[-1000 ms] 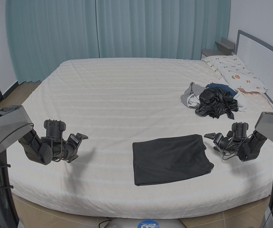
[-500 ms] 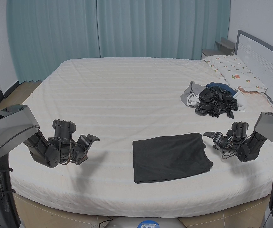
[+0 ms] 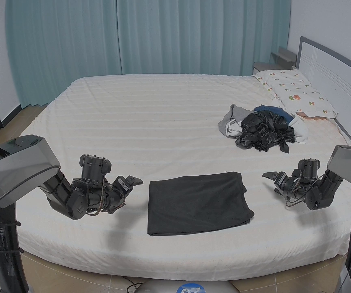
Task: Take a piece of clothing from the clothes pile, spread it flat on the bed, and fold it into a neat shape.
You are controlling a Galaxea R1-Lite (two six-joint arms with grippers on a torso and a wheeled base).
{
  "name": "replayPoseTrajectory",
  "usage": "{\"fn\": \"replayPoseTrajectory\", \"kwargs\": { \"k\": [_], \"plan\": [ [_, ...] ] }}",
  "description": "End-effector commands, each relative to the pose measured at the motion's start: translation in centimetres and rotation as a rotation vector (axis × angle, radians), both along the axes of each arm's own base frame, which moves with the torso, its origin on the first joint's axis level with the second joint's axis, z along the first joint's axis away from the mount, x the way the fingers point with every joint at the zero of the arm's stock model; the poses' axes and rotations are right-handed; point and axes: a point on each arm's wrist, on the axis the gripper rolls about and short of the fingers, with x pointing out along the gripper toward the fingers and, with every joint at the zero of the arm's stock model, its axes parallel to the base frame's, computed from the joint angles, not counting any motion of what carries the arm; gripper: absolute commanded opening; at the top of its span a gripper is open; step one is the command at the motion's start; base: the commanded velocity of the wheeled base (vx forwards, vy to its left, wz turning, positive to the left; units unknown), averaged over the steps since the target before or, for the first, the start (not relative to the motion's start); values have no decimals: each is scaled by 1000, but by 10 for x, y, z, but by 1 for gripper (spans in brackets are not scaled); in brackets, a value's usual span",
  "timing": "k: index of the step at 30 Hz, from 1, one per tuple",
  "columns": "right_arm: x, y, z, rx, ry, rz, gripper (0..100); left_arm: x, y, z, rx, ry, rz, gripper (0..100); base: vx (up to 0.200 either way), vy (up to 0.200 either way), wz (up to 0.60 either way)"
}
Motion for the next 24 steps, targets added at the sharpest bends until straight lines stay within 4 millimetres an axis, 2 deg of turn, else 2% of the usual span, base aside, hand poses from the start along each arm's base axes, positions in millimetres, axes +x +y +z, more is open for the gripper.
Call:
{"fn": "replayPoseTrajectory", "kwargs": {
  "k": [1, 6, 9, 13, 24],
  "plan": [
    [-2, 5, -2, 1, 6, 13, 100, -1, 0, -10, 79, -19, -90, 100, 0, 0, 0],
    [-4, 9, -2, -2, -4, 21, 100, 0, -3, -13, 133, -72, -259, 100, 0, 0, 0],
    [-5, 10, -4, -1, -1, 26, 100, 1, -15, -16, 105, -85, -350, 100, 0, 0, 0],
    [-6, 15, -3, 0, -4, 39, 100, 3, -28, -28, 107, -71, -377, 100, 0, 0, 0],
    [-7, 20, 0, 0, -5, 48, 100, 3, -33, -37, 130, -65, -373, 100, 0, 0, 0]
  ]
}}
